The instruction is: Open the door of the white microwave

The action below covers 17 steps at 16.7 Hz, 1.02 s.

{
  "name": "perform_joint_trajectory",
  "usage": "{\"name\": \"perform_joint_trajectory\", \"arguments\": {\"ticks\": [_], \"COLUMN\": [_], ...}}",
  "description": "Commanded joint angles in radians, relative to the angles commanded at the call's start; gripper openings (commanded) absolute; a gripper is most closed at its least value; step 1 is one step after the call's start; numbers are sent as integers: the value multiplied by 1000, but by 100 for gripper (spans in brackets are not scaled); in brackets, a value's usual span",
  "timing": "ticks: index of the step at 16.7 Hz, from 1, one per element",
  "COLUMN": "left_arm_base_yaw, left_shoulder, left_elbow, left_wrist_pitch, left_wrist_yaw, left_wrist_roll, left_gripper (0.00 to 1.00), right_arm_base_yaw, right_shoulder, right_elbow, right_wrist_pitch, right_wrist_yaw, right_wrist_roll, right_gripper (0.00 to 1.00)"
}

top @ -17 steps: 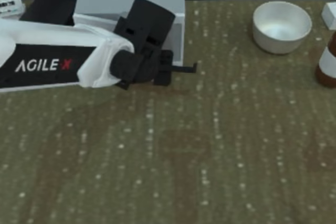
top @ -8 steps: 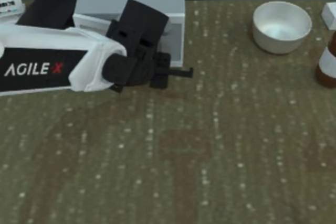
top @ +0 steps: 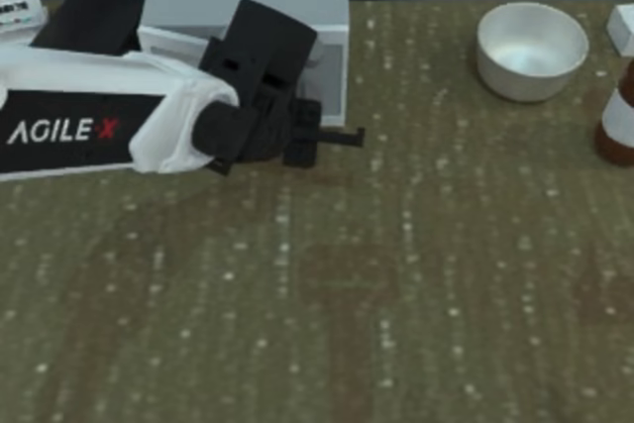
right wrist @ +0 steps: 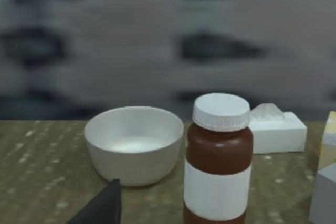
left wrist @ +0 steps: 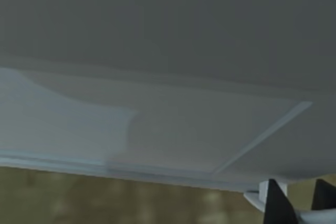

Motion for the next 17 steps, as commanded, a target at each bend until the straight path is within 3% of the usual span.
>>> {"name": "perform_joint_trajectory", "arguments": {"ticks": [17], "left_arm_base_yaw": [0], "left_shoulder": [-11], "left_elbow": [-16], "left_wrist_pitch": [8], "left_wrist_yaw": [20], "left_wrist_roll": [17], "left_gripper": [0], "right_arm_base_yaw": [0], "right_shoulder": [0], "right_elbow": [0], "right_wrist_pitch": [0], "right_wrist_yaw": [0], "right_wrist_roll": [0], "right_gripper": [100]}}
